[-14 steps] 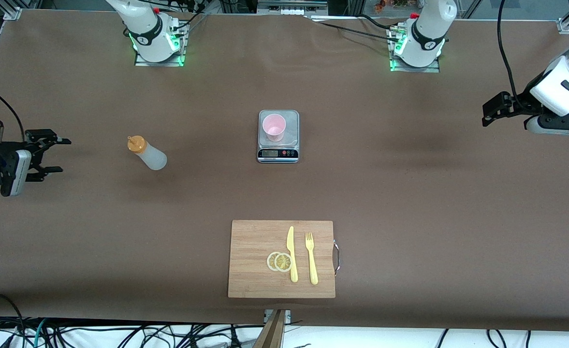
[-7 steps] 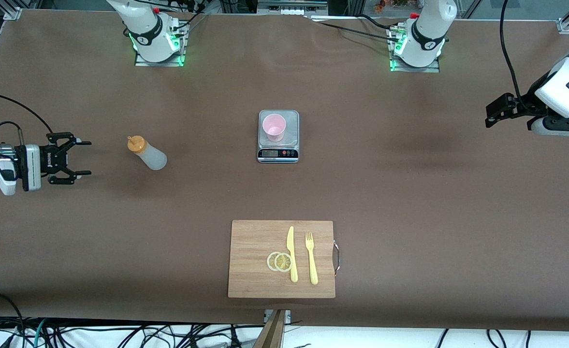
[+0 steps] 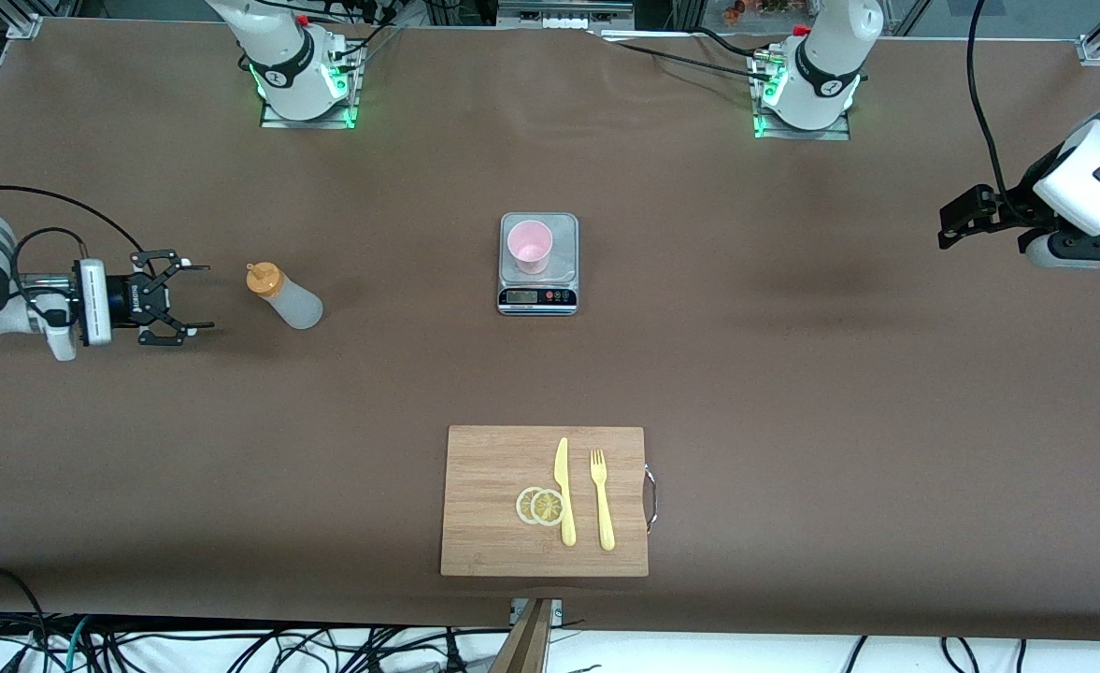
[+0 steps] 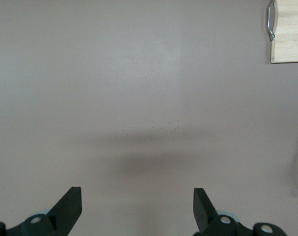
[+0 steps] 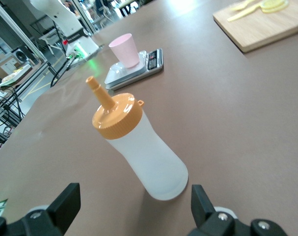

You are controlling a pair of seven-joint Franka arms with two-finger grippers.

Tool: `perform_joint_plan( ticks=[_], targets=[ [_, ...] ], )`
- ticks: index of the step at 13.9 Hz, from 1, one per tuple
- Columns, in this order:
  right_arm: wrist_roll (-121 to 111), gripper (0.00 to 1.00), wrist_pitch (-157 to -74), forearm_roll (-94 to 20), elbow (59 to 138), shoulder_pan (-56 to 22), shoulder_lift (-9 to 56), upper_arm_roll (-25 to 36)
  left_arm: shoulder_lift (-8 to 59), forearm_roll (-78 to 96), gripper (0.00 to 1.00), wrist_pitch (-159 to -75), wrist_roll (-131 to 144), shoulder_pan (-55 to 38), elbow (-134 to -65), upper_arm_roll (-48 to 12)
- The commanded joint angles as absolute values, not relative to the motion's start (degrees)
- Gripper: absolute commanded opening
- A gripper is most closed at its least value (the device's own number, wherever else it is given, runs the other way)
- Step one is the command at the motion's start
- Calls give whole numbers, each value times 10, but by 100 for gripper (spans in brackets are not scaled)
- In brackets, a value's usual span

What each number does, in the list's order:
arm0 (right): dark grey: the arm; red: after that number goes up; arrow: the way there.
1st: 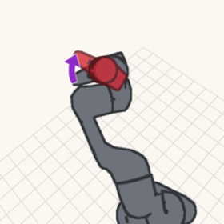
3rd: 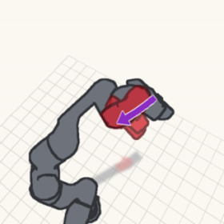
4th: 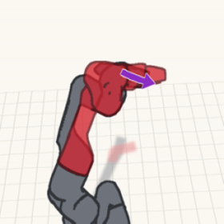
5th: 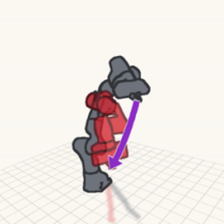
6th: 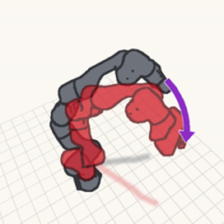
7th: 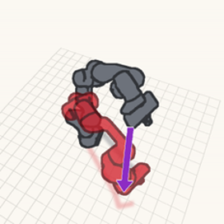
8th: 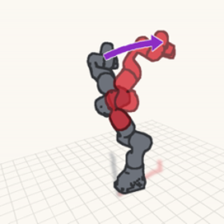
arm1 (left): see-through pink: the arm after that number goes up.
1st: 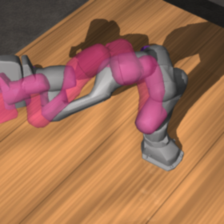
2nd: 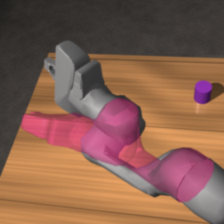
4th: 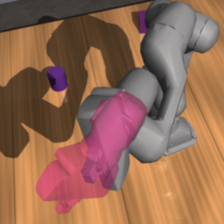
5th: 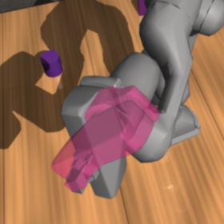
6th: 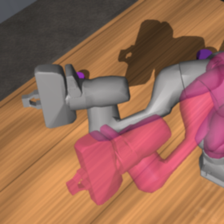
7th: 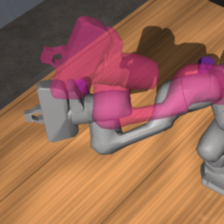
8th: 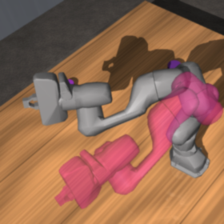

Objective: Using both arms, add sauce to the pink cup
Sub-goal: 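Reach the right gripper to the white squeeze bottle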

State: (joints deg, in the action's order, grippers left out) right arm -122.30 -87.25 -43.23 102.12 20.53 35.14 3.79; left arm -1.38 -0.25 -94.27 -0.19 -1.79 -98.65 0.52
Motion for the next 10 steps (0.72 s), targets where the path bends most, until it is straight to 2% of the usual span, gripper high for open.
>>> perform_joint_plan(
  ticks=[1,7,10],
  targets=[
    [-1295,100,-876,-467,1038,214,363,33,3,-15,100,-928,-11,-15,-968,0],
    [-1390,100,-873,-511,1074,214,379,33,46,-15,100,-929,-12,-16,-909,-1],
    [-1418,100,-866,-531,1082,214,380,29,48,-16,100,-929,-13,-17,-908,-2]
  ],
)
